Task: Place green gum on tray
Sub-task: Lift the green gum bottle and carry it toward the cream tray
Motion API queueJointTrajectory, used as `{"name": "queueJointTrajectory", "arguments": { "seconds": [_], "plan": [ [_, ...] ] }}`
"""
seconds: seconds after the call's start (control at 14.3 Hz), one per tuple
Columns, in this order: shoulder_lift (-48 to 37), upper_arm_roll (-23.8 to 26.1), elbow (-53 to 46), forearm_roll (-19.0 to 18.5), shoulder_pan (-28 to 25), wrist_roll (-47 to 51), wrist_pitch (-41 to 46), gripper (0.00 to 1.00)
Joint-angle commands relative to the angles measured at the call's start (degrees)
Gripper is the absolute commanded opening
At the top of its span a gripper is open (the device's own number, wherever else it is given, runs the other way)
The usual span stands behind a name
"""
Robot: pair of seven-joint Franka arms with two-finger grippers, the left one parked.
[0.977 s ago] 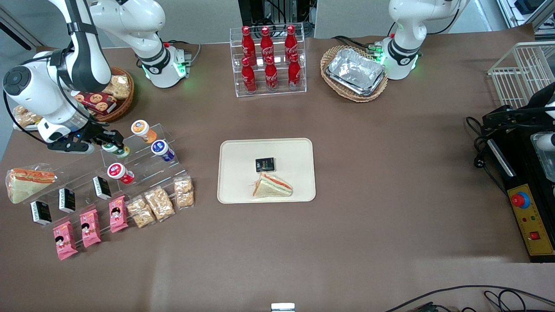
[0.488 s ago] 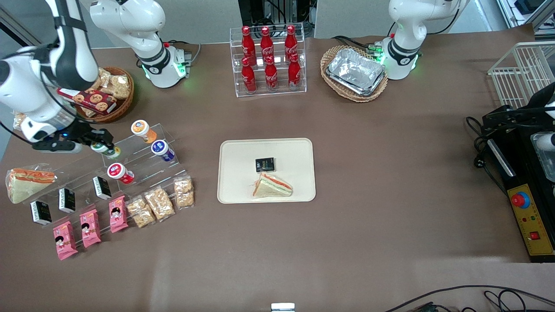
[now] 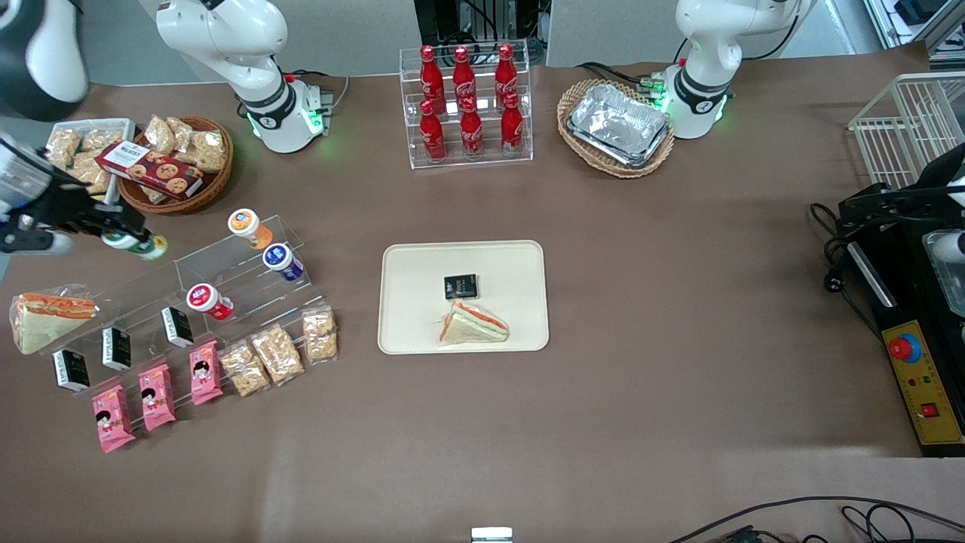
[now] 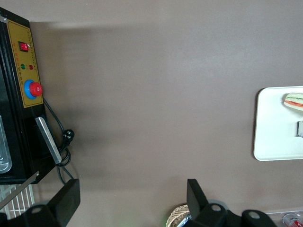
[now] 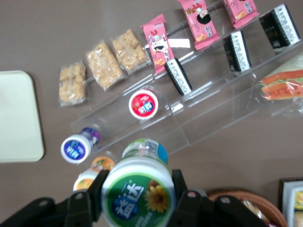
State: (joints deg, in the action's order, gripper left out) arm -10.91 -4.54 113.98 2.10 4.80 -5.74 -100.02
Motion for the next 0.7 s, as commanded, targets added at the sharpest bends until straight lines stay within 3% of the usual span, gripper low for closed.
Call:
{"name": "queueJointTrajectory", "arguments": {
  "seconds": [0.0, 0.35, 0.63],
  "plan": [
    [4.85, 0.23, -12.71, 0.53, -0.23, 0.11, 11.06, 0.32],
    [4.84, 1.64, -13.61, 3.26, -3.82, 2.12, 12.83, 0.32],
    [7.3, 2.34, -13.17, 8.96, -12.77, 17.21, 11.35, 0.32]
  ]
}}
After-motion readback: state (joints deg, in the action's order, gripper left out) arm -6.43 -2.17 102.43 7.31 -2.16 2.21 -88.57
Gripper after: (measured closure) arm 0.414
